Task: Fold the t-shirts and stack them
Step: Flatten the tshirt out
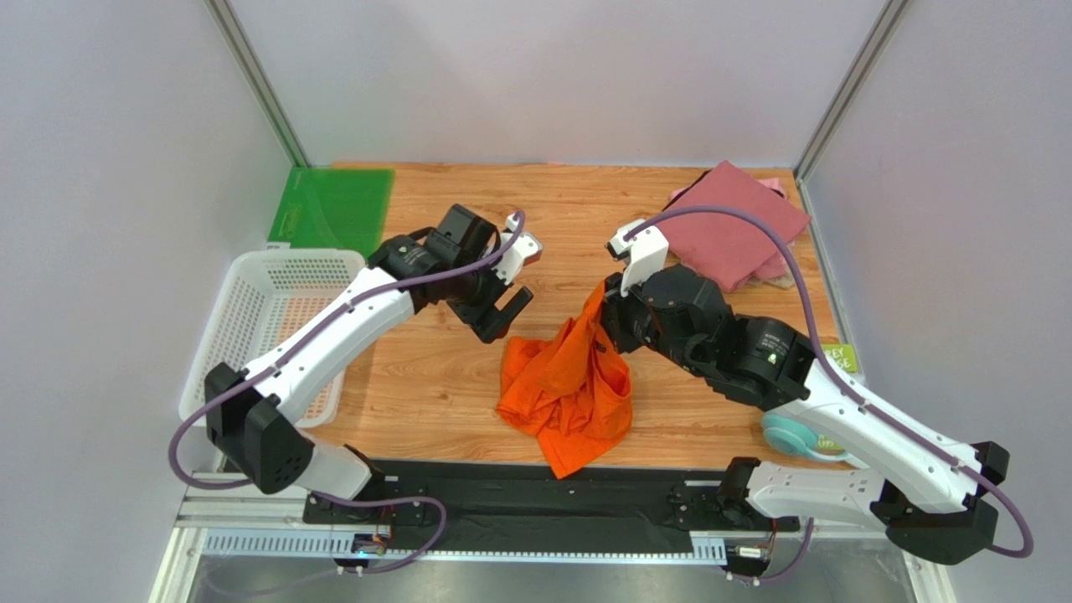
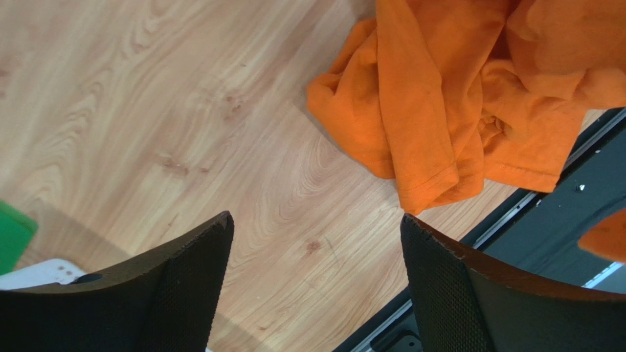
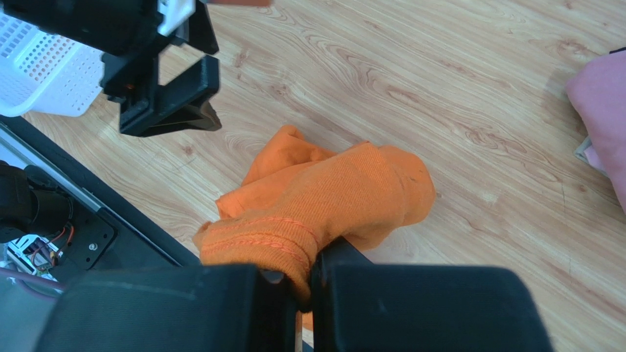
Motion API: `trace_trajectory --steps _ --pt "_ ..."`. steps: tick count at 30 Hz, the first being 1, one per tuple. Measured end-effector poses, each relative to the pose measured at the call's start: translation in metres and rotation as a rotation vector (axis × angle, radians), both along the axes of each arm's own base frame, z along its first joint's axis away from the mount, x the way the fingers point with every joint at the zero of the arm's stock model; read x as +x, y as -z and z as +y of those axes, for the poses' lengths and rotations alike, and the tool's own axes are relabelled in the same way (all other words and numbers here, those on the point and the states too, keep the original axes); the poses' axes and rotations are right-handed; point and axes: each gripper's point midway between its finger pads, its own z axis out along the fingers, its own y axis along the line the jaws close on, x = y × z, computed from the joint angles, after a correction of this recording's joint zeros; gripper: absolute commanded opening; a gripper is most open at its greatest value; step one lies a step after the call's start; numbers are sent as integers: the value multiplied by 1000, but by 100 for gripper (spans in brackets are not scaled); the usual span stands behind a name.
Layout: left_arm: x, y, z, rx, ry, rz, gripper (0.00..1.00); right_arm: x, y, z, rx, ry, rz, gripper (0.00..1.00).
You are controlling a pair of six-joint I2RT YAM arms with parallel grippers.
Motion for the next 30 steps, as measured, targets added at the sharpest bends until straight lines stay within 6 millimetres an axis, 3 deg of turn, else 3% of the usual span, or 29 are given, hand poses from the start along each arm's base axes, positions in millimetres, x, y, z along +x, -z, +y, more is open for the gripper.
trace_trajectory --steps 6,9,13,16,19,24,26,30 --pt "-15 35 -2 6 -5 121 81 -1 1 -1 1 3 4 0" --pt "-30 49 -4 -8 -2 190 73 -1 1 -2 2 5 1 0" --pt "-58 72 -3 32 48 239 58 3 1 -5 3 23 3 0" --pt "-86 83 -5 69 134 226 53 13 1 -14 17 68 15 0" --pt "-105 78 -10 68 216 171 52 29 2 -29 42 141 37 0" --pt "-116 66 -25 35 296 88 54 37 8 -35 62 175 68 0" --pt "-116 68 -29 37 311 63 61 36 9 -34 69 171 80 0" --pt "-115 90 -26 92 338 25 63 42 16 -37 92 187 109 0"
